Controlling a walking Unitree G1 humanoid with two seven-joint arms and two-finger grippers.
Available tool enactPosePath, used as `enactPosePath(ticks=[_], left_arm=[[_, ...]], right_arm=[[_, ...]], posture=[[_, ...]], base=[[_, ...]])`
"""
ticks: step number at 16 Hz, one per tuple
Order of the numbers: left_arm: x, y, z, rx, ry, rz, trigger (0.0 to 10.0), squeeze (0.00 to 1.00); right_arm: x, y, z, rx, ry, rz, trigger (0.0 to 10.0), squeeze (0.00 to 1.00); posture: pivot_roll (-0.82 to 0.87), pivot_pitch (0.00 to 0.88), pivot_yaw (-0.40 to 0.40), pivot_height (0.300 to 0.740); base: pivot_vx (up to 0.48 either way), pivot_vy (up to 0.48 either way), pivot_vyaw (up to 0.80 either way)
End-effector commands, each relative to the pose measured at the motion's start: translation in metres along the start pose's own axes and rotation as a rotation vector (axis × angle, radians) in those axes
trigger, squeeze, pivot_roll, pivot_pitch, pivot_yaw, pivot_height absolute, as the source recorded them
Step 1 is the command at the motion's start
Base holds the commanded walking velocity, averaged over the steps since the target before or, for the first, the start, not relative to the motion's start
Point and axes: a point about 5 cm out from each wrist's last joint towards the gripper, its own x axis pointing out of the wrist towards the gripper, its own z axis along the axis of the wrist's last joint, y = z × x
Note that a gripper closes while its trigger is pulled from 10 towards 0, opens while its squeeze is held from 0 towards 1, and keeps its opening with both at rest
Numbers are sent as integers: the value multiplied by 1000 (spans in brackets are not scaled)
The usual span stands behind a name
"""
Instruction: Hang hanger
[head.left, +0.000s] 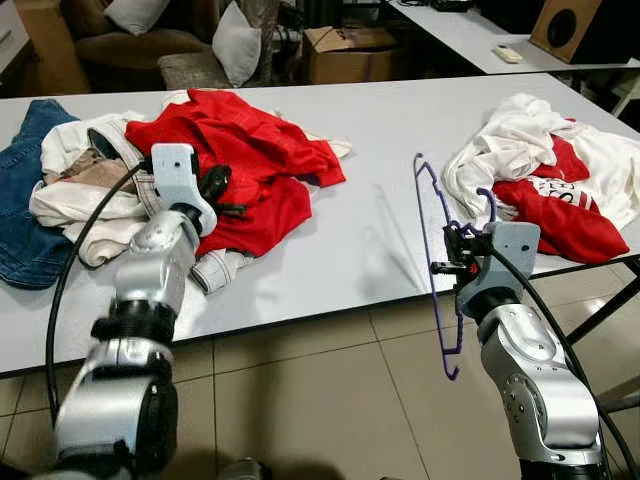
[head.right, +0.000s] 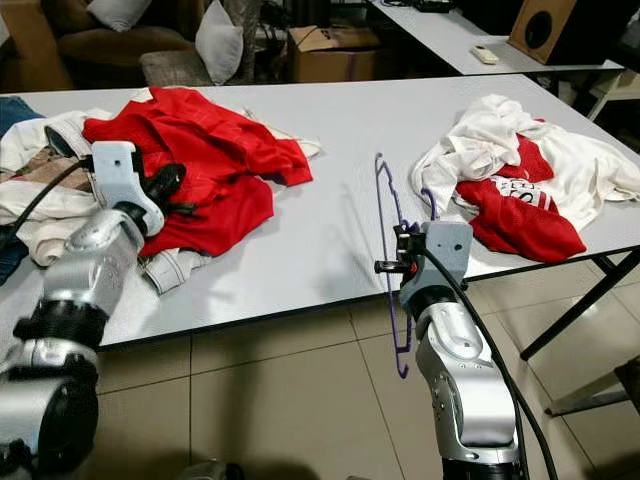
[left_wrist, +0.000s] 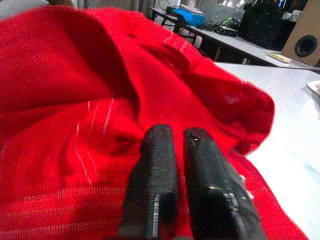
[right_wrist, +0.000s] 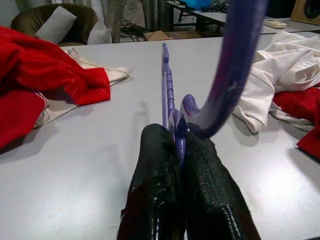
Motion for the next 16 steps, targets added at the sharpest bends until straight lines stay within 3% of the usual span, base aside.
enactPosePath(ticks=[1,4,8,12,16], left_arm=[[9,-5,12,5,-24,1,10000,1000],[19,1,19,105,22,147,10000,1000],[18,21,25,201,40,321,10000,1000],[16,30,34,207,-14,417,10000,1000],[15,29,36,222,-63,443,10000,1000]], right_arm=[[0,-1,7,-29,-27,-2,10000,0],[-1,2,14,-73,-38,22,10000,0],[-9,7,14,-90,-22,40,10000,0],[-22,3,9,-90,7,15,10000,0],[-24,0,9,-90,10,4,10000,0]], posture=[[-192,0,-25,740],[-252,59,-24,740],[-290,123,-33,740],[-310,154,-34,740],[-307,147,-36,740]], base=[[0,0,0],[0,0,0],[0,0,0],[0,0,0],[0,0,0]])
